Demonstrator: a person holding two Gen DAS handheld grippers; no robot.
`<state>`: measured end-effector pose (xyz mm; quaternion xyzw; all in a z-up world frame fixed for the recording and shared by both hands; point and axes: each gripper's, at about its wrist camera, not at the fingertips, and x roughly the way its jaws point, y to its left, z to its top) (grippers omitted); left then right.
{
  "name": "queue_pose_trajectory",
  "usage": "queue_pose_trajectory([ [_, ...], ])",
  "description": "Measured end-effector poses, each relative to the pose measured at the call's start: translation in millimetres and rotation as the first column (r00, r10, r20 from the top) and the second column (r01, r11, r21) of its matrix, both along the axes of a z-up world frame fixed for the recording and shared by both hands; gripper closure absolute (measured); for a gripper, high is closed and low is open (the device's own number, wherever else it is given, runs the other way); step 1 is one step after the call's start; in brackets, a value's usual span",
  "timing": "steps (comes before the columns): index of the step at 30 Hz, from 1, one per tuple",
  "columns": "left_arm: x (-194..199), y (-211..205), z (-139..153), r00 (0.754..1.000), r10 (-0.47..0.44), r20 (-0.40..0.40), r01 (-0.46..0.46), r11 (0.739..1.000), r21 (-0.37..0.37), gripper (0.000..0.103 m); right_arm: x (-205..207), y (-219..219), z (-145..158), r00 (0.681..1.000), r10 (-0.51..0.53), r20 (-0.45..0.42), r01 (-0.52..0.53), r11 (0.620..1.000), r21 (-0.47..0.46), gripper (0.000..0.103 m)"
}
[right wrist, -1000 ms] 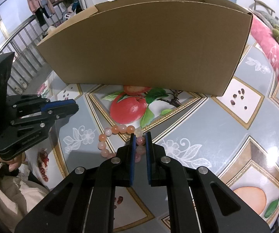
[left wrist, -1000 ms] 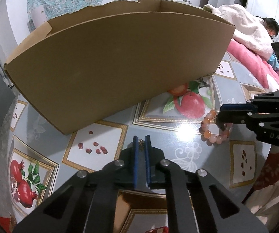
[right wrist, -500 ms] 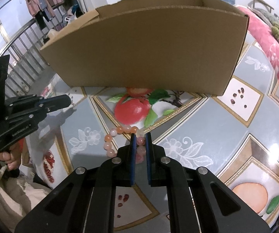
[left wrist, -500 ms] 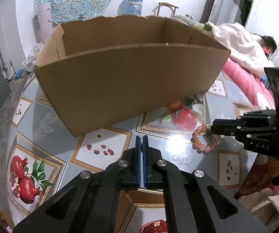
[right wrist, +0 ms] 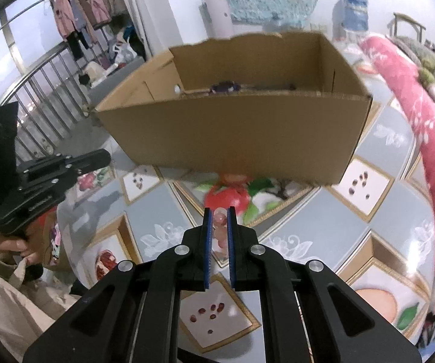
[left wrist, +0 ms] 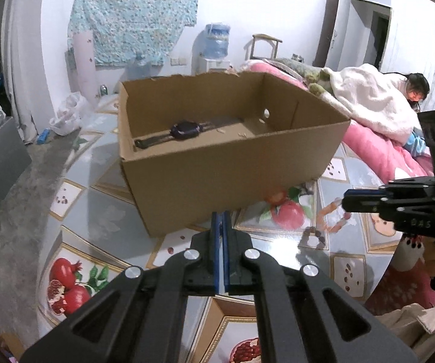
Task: Organize jewelry
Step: 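Lift the gold charm with the left tool while the right tool lifts the bracelet toward the box, then lower the charm into the box and open the left tool while the right tool drops the bracelet inside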
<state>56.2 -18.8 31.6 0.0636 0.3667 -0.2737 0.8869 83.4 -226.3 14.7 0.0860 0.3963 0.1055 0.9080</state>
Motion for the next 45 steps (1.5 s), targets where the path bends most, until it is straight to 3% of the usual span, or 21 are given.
queue_pose_trajectory([
  [6, -7.9, 10.4, 20.2, 0.994, 0.032, 0.102, -0.033, 0.999, 0.009, 0.102, -2.5, 4.8, 28.4, 0.997, 0.010, 0.075, -0.008, 1.000, -0.030, 0.096],
  [14, -14.1, 36.6, 65.9, 0.989, 0.044, 0.140, -0.024, 0.990, -0.141, 0.102, -9.7, 10.8, 79.2, 0.975, 0.048, 0.216, -0.035, 0.997, -0.065, 0.096],
  [23, 1.2, 36.5, 108.9, 0.983, 0.020, 0.181, 0.025, 0.969, -0.245, 0.102, 3.4, 5.0, 121.6, 0.927, 0.072, 0.369, -0.039, 0.995, -0.097, 0.096],
  [28, 39.9, 12.3, 105.8, 0.996, -0.028, 0.086, 0.051, 0.957, -0.285, 0.102, 25.9, -4.8, 121.3, 0.923, 0.062, 0.380, -0.026, 0.995, -0.101, 0.096],
  [32, 78.2, -14.9, 84.7, 0.994, -0.087, -0.066, 0.065, 0.955, -0.289, 0.102, 46.0, -16.3, 113.0, 0.933, 0.050, 0.357, -0.026, 0.997, -0.070, 0.096],
  [36, 115.3, -42.1, 55.5, 0.969, -0.118, -0.218, 0.054, 0.958, -0.282, 0.102, 65.2, -25.1, 98.4, 0.948, 0.043, 0.316, -0.032, 0.999, -0.039, 0.096],
  [41, 140.1, -62.0, 29.4, 0.934, -0.127, -0.333, 0.040, 0.966, -0.256, 0.101, 83.7, -34.2, 87.6, 0.961, 0.043, 0.275, -0.040, 0.999, -0.014, 0.096],
  [45, 150.3, -71.8, 16.7, 0.916, -0.125, -0.382, 0.035, 0.972, -0.234, 0.099, 96.0, -40.1, 85.2, 0.965, 0.051, 0.257, -0.050, 0.999, -0.010, 0.096],
])
